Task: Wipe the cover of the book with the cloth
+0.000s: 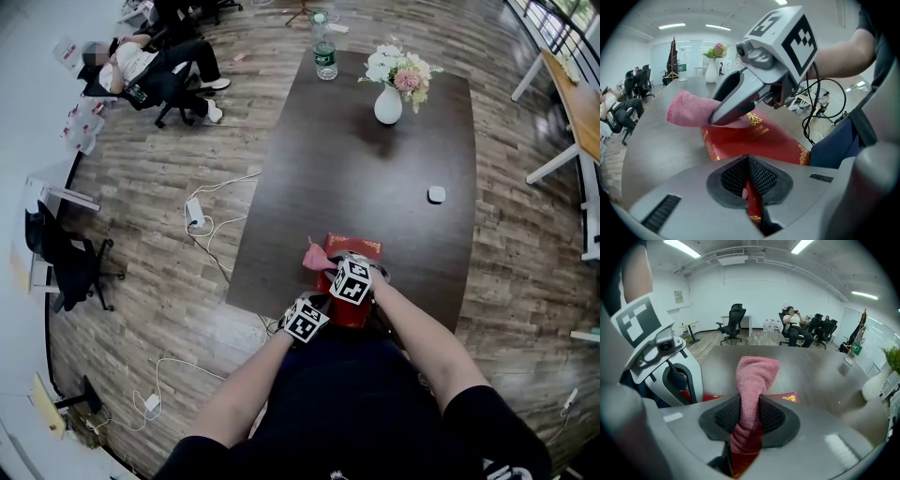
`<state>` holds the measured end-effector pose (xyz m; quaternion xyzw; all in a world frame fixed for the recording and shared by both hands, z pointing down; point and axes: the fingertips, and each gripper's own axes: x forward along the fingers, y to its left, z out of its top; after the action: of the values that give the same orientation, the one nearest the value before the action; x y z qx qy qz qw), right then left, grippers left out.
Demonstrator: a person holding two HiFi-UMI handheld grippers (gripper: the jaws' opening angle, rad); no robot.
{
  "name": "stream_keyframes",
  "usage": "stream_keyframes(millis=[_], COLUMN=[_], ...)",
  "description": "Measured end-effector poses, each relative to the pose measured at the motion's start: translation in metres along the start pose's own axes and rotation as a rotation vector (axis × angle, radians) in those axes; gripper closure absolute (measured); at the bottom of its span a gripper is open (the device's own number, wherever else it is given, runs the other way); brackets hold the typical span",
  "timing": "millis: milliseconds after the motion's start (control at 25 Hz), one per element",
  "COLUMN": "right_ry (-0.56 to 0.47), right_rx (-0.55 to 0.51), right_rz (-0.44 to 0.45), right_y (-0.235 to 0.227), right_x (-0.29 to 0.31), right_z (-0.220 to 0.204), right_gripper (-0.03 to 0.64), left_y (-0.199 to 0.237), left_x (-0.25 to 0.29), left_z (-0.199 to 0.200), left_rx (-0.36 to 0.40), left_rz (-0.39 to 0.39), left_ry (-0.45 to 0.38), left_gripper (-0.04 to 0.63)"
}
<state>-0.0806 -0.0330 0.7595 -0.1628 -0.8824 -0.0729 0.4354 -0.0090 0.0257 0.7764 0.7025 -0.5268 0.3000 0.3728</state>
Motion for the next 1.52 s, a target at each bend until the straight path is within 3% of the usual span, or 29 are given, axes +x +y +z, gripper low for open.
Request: stream_keyframes(millis=[280,1520], right_ry=[0.012,0.021], right_rx=[-0.005,0.032], right_rz=[0.015,0.01], right_y=[0.003,0.001], right_x=[0.017,0.012], right_z=[0.016,-0.012], right_gripper=[0.506,0.505], left_y=[-0.001,0.001], left_x=[0.0,0.002], left_z=[-0.001,-0.001], left_rx=[0.001,0.011], left_rz=[-0.002,0.01], left_ry=[-0.002,0.005], left_gripper=[0.6,0.6])
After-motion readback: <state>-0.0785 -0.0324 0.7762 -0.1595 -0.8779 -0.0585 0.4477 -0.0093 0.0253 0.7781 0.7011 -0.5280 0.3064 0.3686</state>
